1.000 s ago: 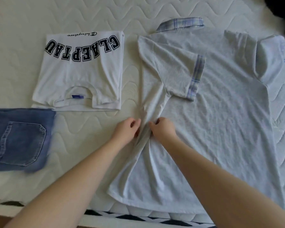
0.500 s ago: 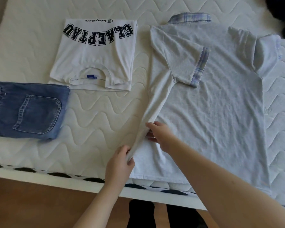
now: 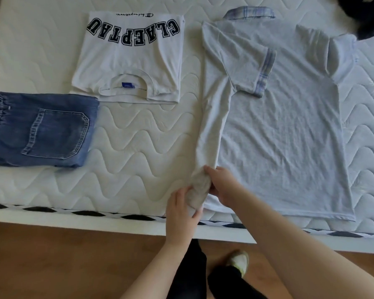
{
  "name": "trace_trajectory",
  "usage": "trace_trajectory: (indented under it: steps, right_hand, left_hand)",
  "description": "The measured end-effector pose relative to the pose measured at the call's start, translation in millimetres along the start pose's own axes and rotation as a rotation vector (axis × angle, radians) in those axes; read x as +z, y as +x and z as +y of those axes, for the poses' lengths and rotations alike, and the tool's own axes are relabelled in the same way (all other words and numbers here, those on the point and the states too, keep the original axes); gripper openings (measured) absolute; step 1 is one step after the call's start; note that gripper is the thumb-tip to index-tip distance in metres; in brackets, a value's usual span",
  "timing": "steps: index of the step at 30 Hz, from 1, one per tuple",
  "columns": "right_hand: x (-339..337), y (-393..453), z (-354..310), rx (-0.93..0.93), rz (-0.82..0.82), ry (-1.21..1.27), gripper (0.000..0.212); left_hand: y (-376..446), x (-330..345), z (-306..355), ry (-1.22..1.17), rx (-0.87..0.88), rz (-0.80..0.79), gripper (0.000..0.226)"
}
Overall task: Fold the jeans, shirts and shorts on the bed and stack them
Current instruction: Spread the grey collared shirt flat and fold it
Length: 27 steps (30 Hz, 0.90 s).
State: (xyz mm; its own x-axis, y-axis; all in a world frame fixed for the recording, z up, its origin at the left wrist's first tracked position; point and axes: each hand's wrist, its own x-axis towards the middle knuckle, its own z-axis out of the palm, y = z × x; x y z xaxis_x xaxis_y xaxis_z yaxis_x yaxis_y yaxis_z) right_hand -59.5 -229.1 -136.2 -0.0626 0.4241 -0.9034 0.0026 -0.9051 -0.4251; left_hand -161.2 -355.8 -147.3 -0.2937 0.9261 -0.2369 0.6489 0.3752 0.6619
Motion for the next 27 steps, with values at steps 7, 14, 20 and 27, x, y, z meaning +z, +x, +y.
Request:
trace_trajectory:
  steps: [7, 14, 20, 27]
  right_hand:
    - [-43.4, -27.4, 16.8, -0.211, -0.264, 0.087, 0.026]
    - [-71.0, -35.7, 39.9, -0.171, -0.017, 0.009, 0.019]
    - [-77.6, -20.9, 54.1, -0.277, 0.135, -0.310, 0.024]
    - [-87.8, -9.9, 72.5, -0.269, 0.186, -0.594, 0.020]
  left_hand:
    - [10.7, 31.2, 10.6, -0.169, -0.273, -0.009, 0.024]
    - [-6.8, 33.7, 27.2, -0.094, -0.197, 0.090, 0.015]
    - [-23.3, 26.9, 18.0, 0.183, -0.116, 0.050, 0.026]
    - [-33.0, 40.6, 5.6, 0.578, 0.065, -0.106, 0.037]
